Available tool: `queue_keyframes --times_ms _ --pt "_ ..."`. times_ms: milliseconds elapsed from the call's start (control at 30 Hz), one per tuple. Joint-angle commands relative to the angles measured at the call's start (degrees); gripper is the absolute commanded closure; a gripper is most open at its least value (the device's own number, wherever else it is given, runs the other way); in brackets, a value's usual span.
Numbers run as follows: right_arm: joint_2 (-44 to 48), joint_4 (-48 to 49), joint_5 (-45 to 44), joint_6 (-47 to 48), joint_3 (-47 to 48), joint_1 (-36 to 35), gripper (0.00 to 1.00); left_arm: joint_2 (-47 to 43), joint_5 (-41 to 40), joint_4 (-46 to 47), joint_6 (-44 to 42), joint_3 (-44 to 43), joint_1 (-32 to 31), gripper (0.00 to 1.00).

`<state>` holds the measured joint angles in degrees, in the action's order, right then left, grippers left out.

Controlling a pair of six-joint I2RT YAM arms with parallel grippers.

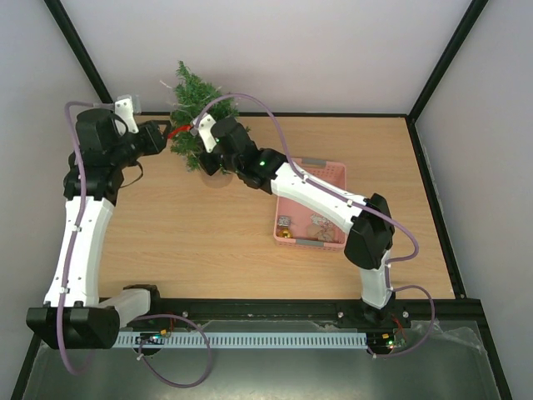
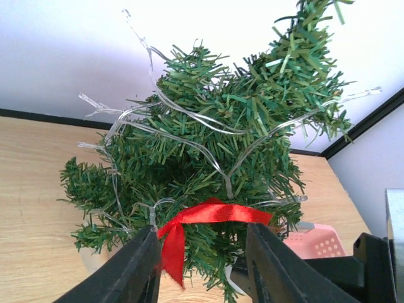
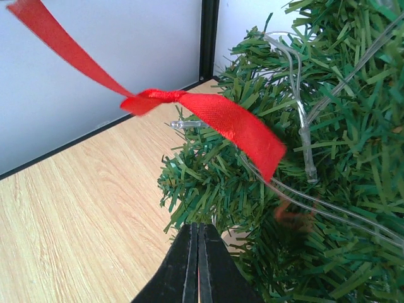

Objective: Decorate the small christmas tree
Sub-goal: Pick up the decoration item from the Christmas tree, then adjust the decoration item.

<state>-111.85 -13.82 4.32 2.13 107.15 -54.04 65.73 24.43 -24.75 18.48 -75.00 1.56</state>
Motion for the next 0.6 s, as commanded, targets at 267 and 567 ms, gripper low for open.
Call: queue_keyframes --times_ms 267,567 --pt "7.10 2.93 1.67 -3.62 -2.11 -0.32 0.85 -1.79 8.33 4.77 -1.98 4.66 0.28 0.98" --pt "18.81 4.06 2.21 -2.82 -10.88 -0.29 0.59 -4.05 13.67 3.87 -5.83 0.05 0.05 0.98"
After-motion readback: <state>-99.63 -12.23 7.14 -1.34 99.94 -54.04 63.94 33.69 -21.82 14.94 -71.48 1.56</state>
